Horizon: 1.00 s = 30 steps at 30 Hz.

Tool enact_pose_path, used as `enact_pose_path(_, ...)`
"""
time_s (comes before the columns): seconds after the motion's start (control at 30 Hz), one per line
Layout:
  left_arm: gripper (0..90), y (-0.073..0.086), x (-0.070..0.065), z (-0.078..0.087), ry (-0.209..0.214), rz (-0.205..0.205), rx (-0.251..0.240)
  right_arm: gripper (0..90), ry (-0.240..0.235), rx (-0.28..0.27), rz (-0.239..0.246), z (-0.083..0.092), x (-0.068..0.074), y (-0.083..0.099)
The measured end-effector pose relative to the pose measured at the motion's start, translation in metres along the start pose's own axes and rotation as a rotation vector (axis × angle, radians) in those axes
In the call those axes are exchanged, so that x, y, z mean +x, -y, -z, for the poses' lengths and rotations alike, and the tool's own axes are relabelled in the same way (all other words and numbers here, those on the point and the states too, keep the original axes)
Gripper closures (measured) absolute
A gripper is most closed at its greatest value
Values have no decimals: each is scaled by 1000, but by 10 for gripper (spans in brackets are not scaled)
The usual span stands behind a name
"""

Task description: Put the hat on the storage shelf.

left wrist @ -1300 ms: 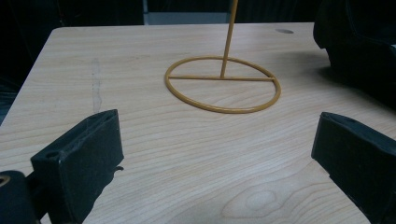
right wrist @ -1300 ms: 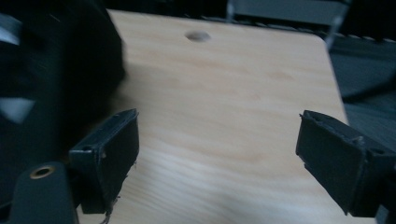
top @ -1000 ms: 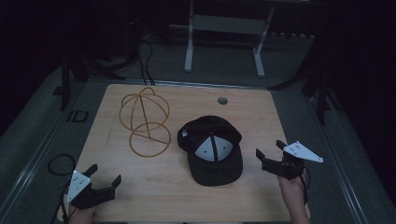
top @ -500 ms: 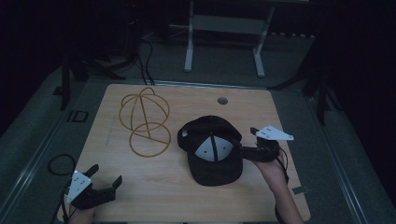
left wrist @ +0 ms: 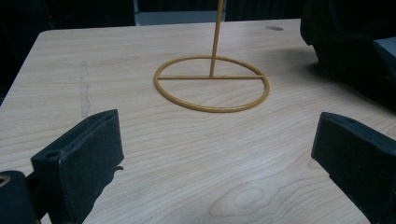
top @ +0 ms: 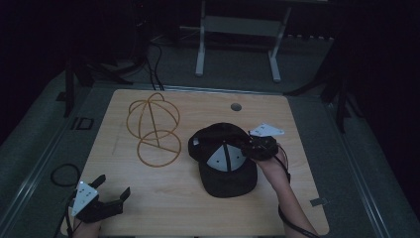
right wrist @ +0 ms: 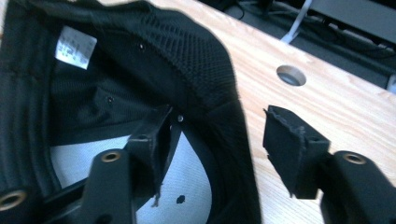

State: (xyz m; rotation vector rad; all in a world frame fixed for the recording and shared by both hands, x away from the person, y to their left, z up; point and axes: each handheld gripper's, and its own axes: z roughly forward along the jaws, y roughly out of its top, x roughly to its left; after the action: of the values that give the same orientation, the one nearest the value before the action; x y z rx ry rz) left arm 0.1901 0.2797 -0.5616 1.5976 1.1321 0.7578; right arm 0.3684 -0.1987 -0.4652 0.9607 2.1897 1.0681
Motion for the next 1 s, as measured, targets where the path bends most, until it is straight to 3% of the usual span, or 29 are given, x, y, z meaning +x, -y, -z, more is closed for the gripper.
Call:
enact_pose_path(0.2, 24, 0, 0, 0, 4, -4, 5, 489, 31, 52, 36, -15, 3, 0)
enact_pose_path(0.23, 24, 0, 0, 0, 4, -5, 7, 552, 42, 69, 50, -19, 5, 0)
enact_pose_path(0.33, 24, 0, 0, -1, 5, -5, 7, 591, 56, 84, 58, -22, 6, 1)
enact_pose_path(0.37, 24, 0, 0, 0, 7, -5, 8, 665, 81, 87, 69, -24, 7, 2)
enact_pose_path(0.4, 24, 0, 0, 0, 7, -5, 8, 665, 81, 87, 69, -24, 7, 2)
enact_pose_path(0.43, 24, 0, 0, -1, 6, -6, 8, 817, 109, 98, 76, -25, 8, 3)
enact_pose_path(0.47, 24, 0, 0, -1, 6, -6, 8, 817, 109, 98, 76, -25, 8, 3)
enact_pose_path(0.5, 24, 0, 0, -1, 7, -4, 8, 884, 114, 101, 78, -25, 8, 3)
enact_pose_path(0.6, 24, 1, 0, -1, 9, -2, 6, 895, 110, 93, 73, -24, 8, 3)
enact_pose_path(0.63, 24, 1, 0, -1, 9, 1, 6, 897, 95, 65, 47, -21, 8, 3)
enact_pose_path(1.0, 24, 1, -1, -2, 10, 0, 6, 899, 34, -45, -11, -4, 12, -12)
